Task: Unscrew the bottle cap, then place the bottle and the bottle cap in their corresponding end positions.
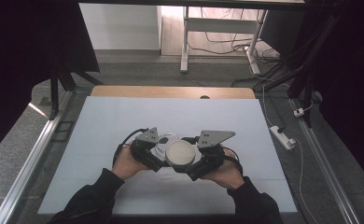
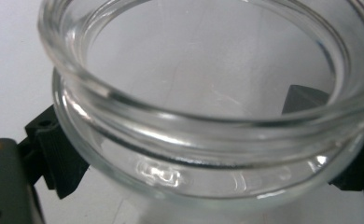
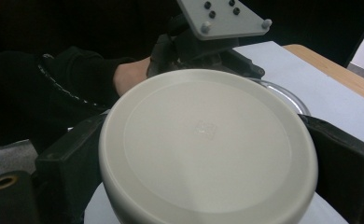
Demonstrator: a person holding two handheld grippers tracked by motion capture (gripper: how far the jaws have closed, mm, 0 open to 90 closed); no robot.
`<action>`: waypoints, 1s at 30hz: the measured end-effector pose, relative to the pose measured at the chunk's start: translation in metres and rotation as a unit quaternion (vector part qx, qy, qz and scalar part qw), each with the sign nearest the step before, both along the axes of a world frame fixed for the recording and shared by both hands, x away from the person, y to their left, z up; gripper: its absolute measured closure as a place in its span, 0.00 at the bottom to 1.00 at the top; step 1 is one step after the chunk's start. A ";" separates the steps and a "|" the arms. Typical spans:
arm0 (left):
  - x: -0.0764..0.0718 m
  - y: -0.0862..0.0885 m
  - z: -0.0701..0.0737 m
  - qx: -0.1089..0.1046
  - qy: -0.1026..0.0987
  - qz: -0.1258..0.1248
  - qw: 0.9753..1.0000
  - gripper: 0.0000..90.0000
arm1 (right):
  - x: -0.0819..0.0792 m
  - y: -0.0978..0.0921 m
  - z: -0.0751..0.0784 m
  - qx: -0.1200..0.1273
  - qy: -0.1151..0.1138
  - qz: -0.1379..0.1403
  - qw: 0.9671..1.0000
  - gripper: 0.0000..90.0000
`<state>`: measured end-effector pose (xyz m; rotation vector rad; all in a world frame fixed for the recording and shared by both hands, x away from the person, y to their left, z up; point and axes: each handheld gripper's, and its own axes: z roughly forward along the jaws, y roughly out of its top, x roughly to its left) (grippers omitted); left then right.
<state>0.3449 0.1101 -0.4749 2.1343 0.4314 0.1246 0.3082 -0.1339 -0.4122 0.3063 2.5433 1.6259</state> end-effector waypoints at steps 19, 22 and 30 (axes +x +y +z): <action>0.017 0.004 0.004 -0.009 -0.012 0.036 0.999 0.08 | -0.012 0.000 -0.012 -0.002 0.005 -0.011 1.000 0.08; 0.019 0.004 0.005 -0.008 -0.014 0.040 0.999 0.08 | -0.014 0.002 -0.015 -0.004 0.004 -0.011 1.000 0.08; 0.028 0.004 0.007 -0.016 -0.018 0.051 0.998 0.08 | -0.017 0.004 -0.022 -0.001 0.007 -0.012 1.000 0.08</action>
